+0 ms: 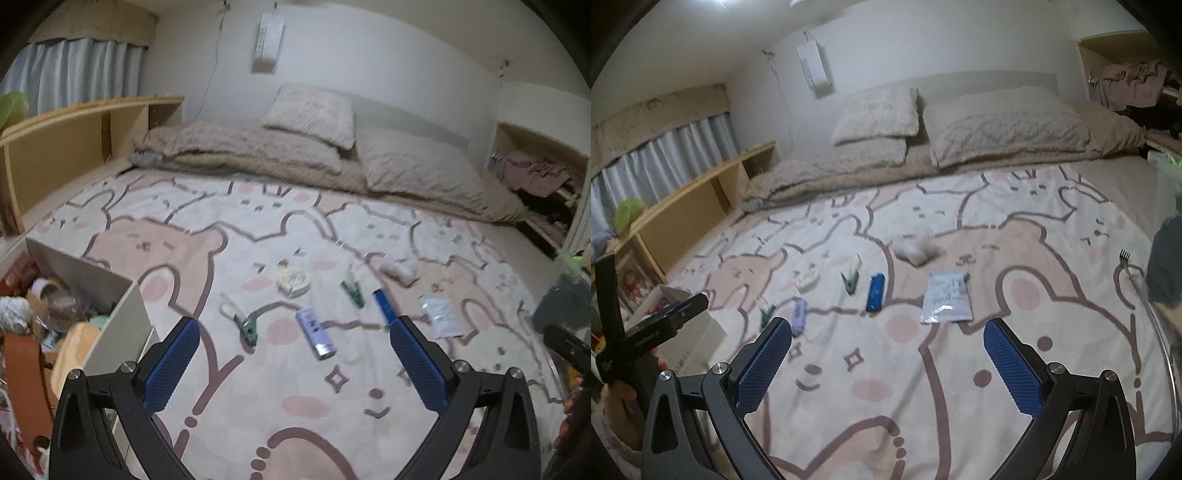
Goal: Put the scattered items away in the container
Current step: 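Move both tools toward the green clothespin and lighters on the bed, then grasp the green clothespin with the left tool while the right tool grasps the white medicine packet, then lift the clothespin with the left tool while the right tool lifts the packet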
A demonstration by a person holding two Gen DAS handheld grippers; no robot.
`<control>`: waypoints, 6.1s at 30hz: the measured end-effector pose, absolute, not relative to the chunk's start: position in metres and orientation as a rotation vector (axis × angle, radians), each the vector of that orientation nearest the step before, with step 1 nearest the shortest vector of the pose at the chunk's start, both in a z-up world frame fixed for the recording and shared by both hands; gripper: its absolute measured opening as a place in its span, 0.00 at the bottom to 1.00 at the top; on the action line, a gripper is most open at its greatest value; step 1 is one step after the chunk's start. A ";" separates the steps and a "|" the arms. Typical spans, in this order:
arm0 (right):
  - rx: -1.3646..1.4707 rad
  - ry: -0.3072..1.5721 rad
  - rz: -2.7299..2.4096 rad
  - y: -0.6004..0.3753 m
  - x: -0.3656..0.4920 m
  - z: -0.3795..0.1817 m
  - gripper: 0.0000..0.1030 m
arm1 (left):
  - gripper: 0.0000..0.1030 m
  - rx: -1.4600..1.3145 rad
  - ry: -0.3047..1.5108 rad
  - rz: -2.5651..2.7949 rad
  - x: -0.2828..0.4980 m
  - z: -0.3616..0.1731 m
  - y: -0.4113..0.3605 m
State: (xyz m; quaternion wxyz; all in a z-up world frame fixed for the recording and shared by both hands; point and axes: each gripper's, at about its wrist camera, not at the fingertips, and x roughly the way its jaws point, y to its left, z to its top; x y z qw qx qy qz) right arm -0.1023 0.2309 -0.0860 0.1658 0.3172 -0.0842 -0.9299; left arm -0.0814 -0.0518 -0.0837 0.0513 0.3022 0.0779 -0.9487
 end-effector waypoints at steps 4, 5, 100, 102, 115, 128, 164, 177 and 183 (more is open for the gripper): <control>0.972 -0.237 -2.633 0.229 -0.110 -0.105 1.00 | 1.00 0.992 0.215 -2.866 -0.092 -0.104 -0.056; 0.991 -0.243 -2.624 0.229 -0.113 -0.110 1.00 | 1.00 1.006 0.213 -2.862 -0.094 -0.108 -0.057; 1.268 0.125 -2.642 0.198 -0.255 -0.205 0.59 | 0.22 1.332 0.176 -2.750 -0.186 -0.197 -0.096; 1.265 0.136 -2.646 0.197 -0.250 -0.204 0.59 | 0.21 1.344 0.205 -2.761 -0.183 -0.197 -0.097; 1.277 0.189 -2.615 0.190 -0.204 -0.200 0.59 | 0.17 1.391 0.360 -2.799 -0.158 -0.196 -0.096; 1.292 0.179 -2.531 0.186 -0.145 -0.197 0.59 | 0.16 1.443 0.420 -2.824 -0.129 -0.192 -0.088; 1.293 0.166 -2.407 0.165 -0.051 -0.195 0.69 | 0.34 1.600 0.231 -2.917 -0.057 -0.188 -0.034; 1.285 0.204 -2.398 0.145 -0.054 -0.205 1.00 | 0.38 1.535 0.192 -2.876 -0.072 -0.193 -0.031; 1.304 0.128 -2.381 0.151 -0.061 -0.205 1.00 | 0.38 1.508 0.231 -2.851 -0.079 -0.195 -0.034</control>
